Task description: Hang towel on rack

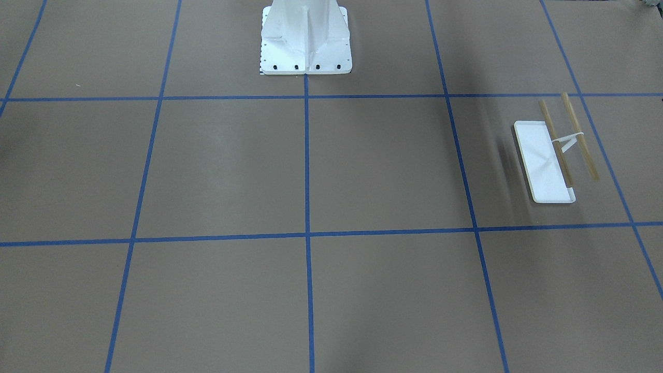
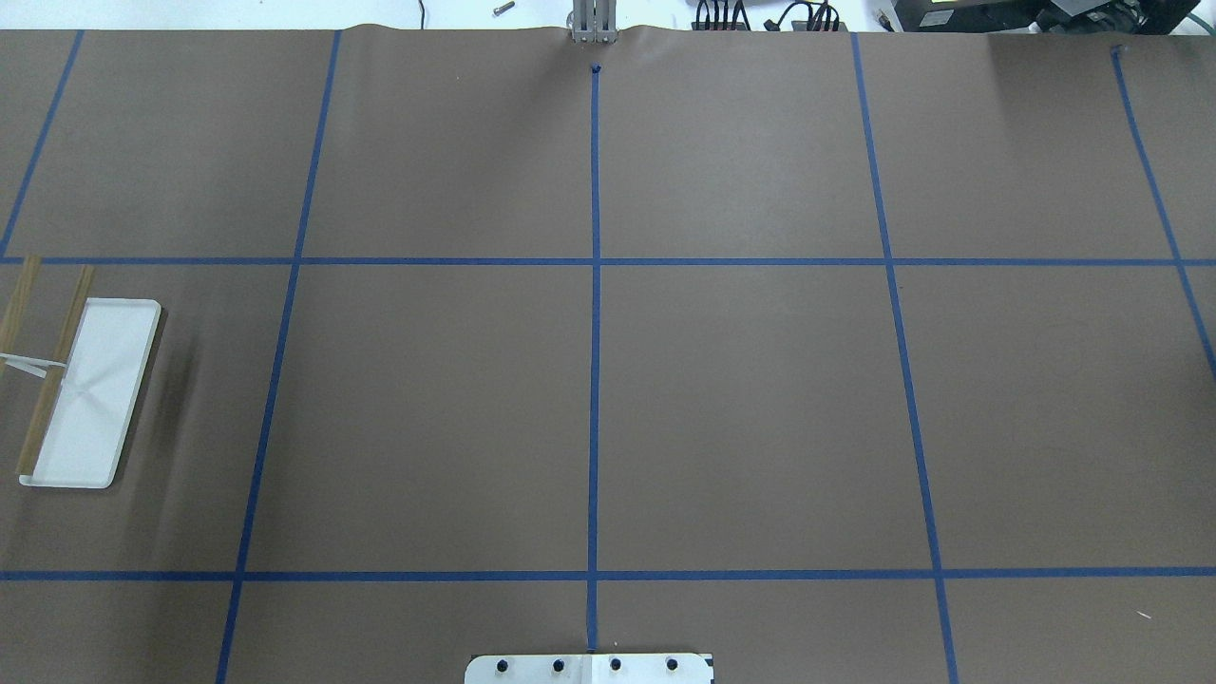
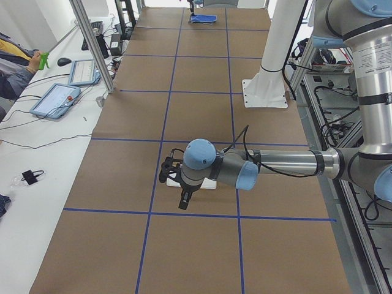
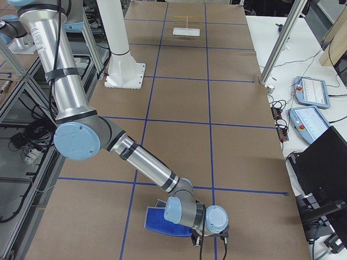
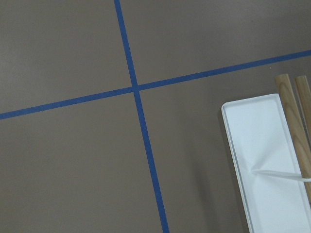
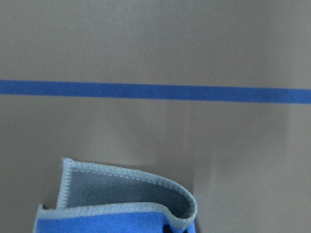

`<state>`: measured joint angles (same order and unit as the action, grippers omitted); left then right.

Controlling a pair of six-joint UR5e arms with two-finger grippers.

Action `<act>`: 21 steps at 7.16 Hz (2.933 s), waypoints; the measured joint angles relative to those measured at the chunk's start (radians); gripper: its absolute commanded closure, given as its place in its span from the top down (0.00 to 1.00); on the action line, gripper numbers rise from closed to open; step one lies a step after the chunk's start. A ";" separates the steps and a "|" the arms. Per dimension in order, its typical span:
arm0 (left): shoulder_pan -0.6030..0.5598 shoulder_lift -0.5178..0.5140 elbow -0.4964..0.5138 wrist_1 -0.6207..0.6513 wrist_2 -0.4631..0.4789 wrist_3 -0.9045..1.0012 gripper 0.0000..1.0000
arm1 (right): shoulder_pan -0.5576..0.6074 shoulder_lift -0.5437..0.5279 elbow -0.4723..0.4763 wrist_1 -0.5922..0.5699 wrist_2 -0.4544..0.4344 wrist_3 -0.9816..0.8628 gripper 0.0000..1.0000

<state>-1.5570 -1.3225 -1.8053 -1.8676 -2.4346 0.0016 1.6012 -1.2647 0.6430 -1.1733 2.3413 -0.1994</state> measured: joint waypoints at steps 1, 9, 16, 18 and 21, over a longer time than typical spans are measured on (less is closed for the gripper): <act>0.000 0.000 0.000 0.002 -0.007 -0.001 0.98 | 0.015 0.013 0.008 -0.002 0.014 0.001 0.00; 0.012 -0.207 -0.017 -0.009 -0.200 -0.460 0.98 | 0.005 -0.022 0.674 -0.078 0.211 0.178 0.00; 0.253 -0.582 0.067 -0.104 -0.211 -1.251 0.98 | -0.390 0.104 1.192 -0.078 0.105 0.800 0.00; 0.305 -0.611 0.122 -0.224 -0.205 -1.378 0.98 | -0.484 0.126 1.274 -0.079 0.027 0.929 0.00; 0.401 -0.745 0.127 -0.296 -0.193 -1.815 0.99 | -0.590 0.140 1.345 -0.080 -0.095 0.990 0.00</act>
<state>-1.1561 -2.0677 -1.6782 -2.1637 -2.6278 -1.8131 1.0116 -1.1250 1.9877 -1.2533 2.2461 0.7904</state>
